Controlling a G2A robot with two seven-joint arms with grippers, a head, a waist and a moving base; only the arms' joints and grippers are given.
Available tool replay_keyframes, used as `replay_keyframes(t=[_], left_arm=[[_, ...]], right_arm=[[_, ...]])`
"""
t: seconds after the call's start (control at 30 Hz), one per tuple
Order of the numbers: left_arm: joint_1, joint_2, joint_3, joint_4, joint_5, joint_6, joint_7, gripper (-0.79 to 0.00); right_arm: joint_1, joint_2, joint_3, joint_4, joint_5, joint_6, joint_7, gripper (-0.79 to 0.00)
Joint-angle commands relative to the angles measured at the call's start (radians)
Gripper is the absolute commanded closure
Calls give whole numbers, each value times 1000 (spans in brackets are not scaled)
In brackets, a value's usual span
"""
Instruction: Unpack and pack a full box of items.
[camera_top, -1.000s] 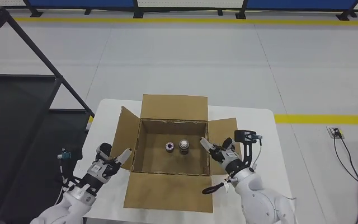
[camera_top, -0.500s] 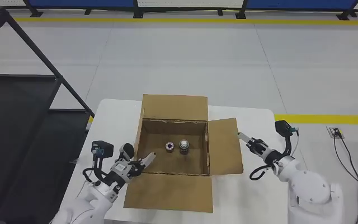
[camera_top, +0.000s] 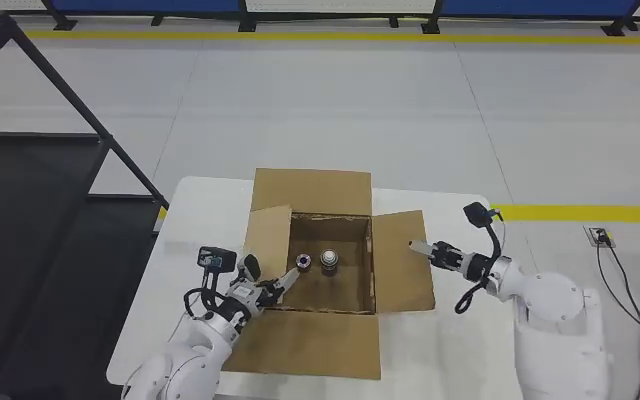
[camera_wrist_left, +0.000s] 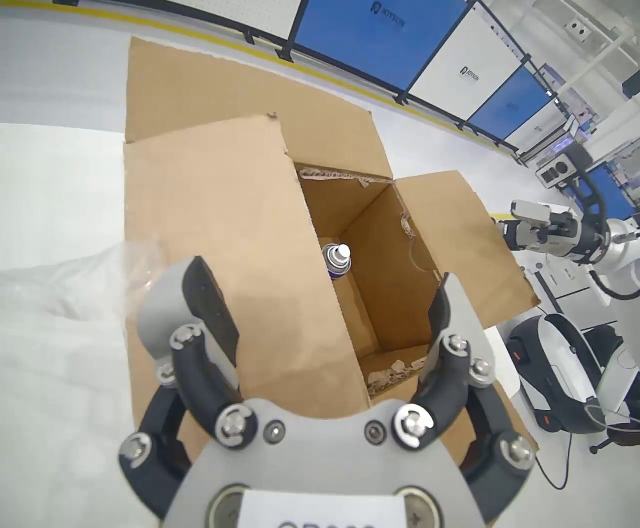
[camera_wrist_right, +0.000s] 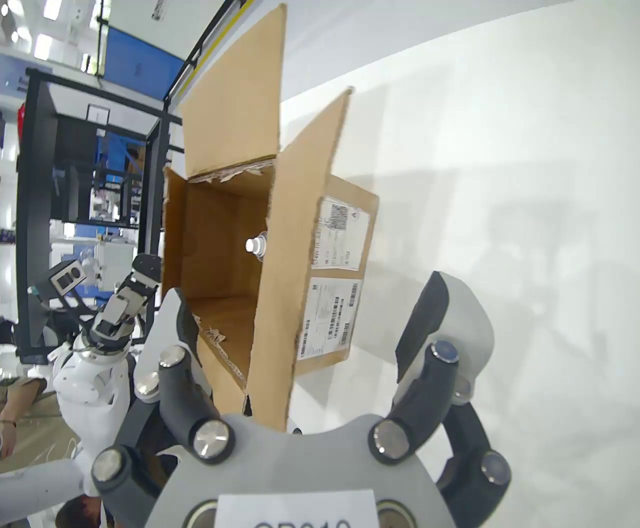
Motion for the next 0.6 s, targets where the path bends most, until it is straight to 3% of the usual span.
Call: replay_keyframes(t=[0.0,0.2,0.3,0.43,0.57], left_arm=[[-5,-1,11,8,6,8,3,-785],[-15,-5,33,23,13,28,17,-785],[-16,-6,37,25,15,34,24,-785],[-14,-7,38,22,10,41,33,-785],[-12,-8,38,20,3,42,38,-785]], right_arm=[[6,4,-7,3,58,-30,11,-785],[20,12,-76,-17,233,-70,75,-785],[27,15,-110,-41,206,-34,15,-785],[28,25,-128,-48,318,-55,87,-785],[49,29,-167,-14,325,-27,31,-785]])
